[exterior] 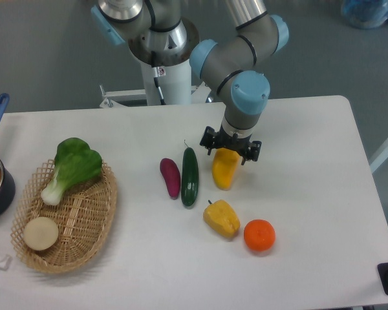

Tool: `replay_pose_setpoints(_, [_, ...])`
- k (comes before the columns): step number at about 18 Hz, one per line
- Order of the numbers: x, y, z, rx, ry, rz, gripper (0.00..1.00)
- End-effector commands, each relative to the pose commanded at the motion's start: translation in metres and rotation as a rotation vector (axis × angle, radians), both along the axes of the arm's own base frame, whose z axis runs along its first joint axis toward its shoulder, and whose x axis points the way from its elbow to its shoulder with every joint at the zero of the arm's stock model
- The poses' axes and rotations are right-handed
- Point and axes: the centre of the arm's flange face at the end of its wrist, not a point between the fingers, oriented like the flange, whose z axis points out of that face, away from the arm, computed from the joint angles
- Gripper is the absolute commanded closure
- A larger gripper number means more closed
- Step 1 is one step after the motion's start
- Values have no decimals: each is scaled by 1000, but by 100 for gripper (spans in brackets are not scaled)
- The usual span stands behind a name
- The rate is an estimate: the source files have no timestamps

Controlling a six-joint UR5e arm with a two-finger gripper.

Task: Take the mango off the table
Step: 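Close the gripper around the yellow mango, then lift the held mango up off the table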

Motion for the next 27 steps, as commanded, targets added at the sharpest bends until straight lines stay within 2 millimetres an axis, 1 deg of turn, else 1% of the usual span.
replay_pose_setpoints(2, [1,0,-4,-13,-4,-2,0])
replay_pose_setpoints(4, [8,7,-9,-25,-6,-13,0])
replay_pose_setpoints(5, [6,7,-13,-39,-7,3,0])
replay_pose_setpoints(7, [3,9,-14,-61,7,1,0])
replay_pose_setpoints(8, [3,12,-13,-59,12,-5,4])
replay_pose_setpoints(9, [2,14,-11,-56,16,-8,13])
replay_pose_setpoints(11, [0,15,-9,-54,20,-5,50])
replay_pose_setpoints(12, [0,15,-9,-53,21,-5,63])
replay_pose_setpoints(14, [-5,17,-2,-46,38,-3,74])
replay_pose_setpoints(19, [-20,25,22,-18,85,0,76])
replay_pose_setpoints(21, [-35,30,40,3,122,6,76])
replay_pose_setpoints(23, [-55,35,65,28,171,18,79])
replay_pose_setpoints(26, [-82,29,88,61,214,42,80])
replay_pose_setpoints(27, [-90,29,95,73,226,47,84])
